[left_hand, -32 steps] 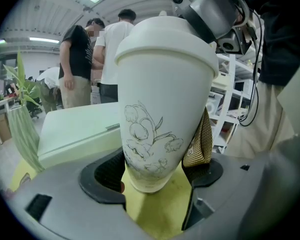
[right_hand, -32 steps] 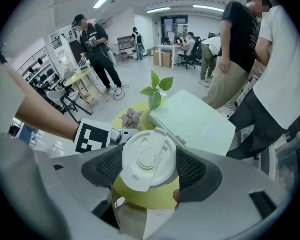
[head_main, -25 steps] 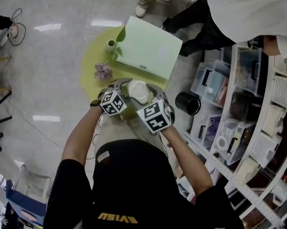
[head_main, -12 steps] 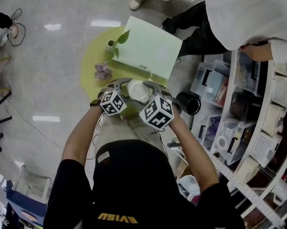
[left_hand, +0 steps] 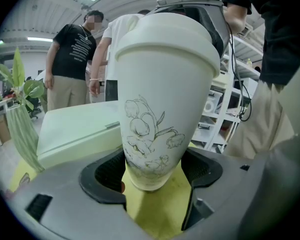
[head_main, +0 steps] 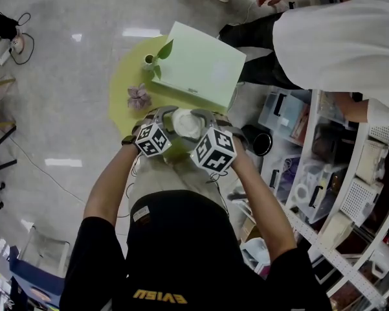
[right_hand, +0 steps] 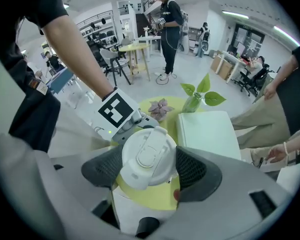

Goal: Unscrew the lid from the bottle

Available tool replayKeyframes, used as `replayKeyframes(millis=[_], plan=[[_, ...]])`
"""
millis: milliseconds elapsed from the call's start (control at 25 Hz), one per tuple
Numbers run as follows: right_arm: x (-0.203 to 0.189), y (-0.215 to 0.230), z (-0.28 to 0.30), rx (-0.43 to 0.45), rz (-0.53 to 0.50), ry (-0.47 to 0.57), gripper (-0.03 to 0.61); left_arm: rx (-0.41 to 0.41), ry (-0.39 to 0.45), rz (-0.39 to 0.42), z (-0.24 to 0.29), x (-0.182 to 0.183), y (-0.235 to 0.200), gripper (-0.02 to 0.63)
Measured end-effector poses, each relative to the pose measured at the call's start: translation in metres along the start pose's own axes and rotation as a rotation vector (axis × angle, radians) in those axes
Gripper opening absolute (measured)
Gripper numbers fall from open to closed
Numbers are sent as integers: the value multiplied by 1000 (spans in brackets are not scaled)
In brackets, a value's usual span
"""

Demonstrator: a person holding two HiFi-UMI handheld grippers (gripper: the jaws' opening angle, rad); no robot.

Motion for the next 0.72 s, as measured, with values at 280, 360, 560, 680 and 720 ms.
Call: replayKeyframes(millis=[280,360,560,680,720], plan=[[0,18,-13,-202,467,56,433,1,-3,-2,2,-1,-1,362],[-4,19,-20,-274,744,63,433,3,-4,-3,1,-2,-1,362],[-12,4,-5,-338,972,20,443,2,-7,-8,1,-3,0,362],[-11,11,0,-411,916,-4,376,6,-6,-10,1,-2,-1,360],[-11,13,0,-419,902,-1,360,9,-6,-12,1,-2,-1,360]])
Point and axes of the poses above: the fingertips, and each gripper's own axes: z forward along the fingers, y to its right, x out of its top, the point moved 1 cm from there along -z, backward along the fingers, and after that the axes turned 9 degrees about -x, right-handed, at the moved point
